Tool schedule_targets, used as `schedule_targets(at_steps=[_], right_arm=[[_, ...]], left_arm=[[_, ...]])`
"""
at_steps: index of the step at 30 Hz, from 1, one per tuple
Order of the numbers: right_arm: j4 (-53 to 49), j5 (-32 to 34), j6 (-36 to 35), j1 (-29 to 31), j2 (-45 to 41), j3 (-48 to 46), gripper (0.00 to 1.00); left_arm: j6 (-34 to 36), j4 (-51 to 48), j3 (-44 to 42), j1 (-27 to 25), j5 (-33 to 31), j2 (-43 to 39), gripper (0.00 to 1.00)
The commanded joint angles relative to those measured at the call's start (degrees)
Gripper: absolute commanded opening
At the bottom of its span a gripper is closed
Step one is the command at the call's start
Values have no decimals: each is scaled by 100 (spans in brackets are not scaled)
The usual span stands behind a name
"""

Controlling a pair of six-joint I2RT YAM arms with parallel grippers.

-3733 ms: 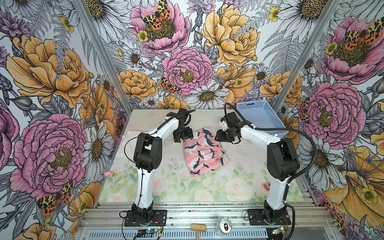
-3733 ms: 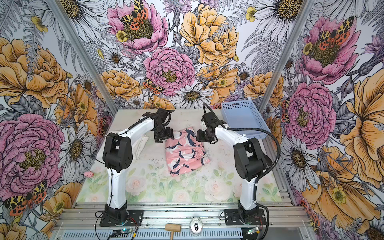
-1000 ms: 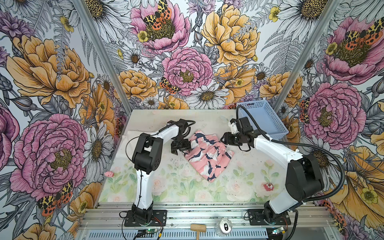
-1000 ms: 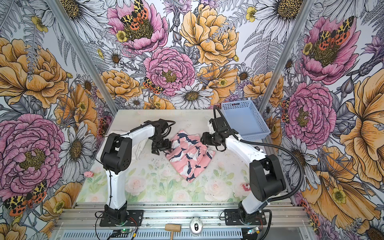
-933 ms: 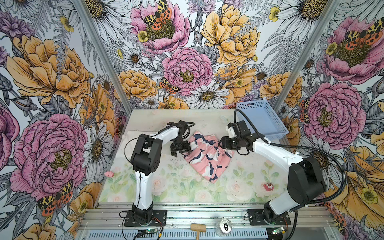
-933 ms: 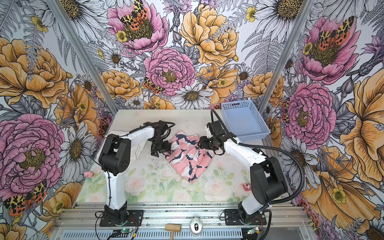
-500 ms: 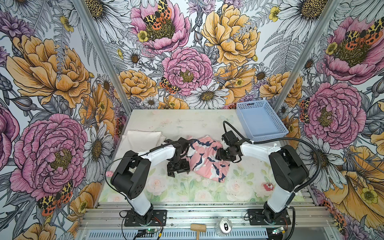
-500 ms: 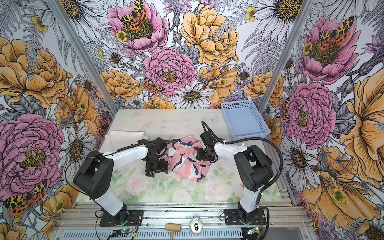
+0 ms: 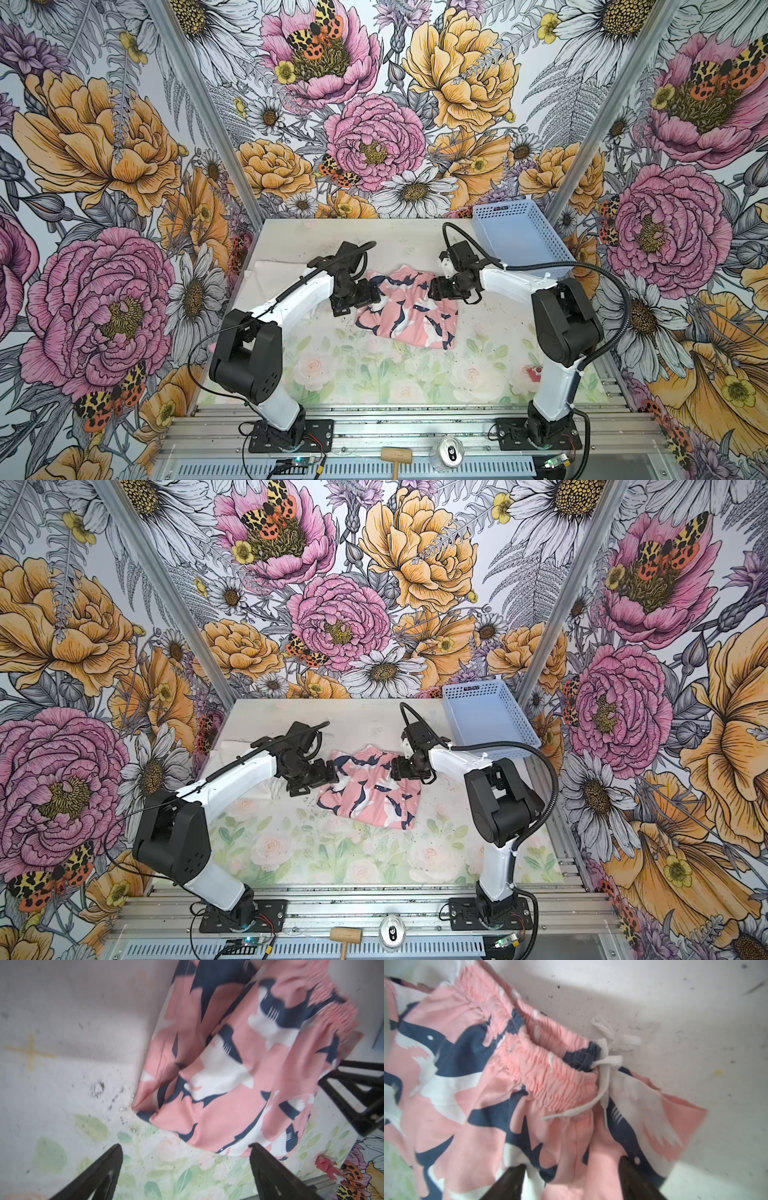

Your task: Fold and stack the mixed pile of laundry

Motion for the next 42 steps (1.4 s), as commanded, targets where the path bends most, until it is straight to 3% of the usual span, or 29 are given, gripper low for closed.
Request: schedule_targets(at_steps=[1,9,15,24,28,42], right_arm=[[-127,-229,285,-122,-860,-225,87],[334,-414,1000,-194,-1359,-1284,95],[1134,-574,1472,-197,-1371,-1949,97],[1670,-763,1579,-119,-819,-2038,96],[1795,-790,1585,-94,-579,-2085,86],[2016,-936,1453,-155,-115,-1873,47]], left_arm=[[706,734,123,318,310,394,99],[1865,928,441,448,671,1373,99],[2177,980,528,409,775,1702,99],[2252,981,449,381,810,1811,98],[2271,1000,330,421,875,1814,94],[1987,1272,29,484,1284,1905,57]])
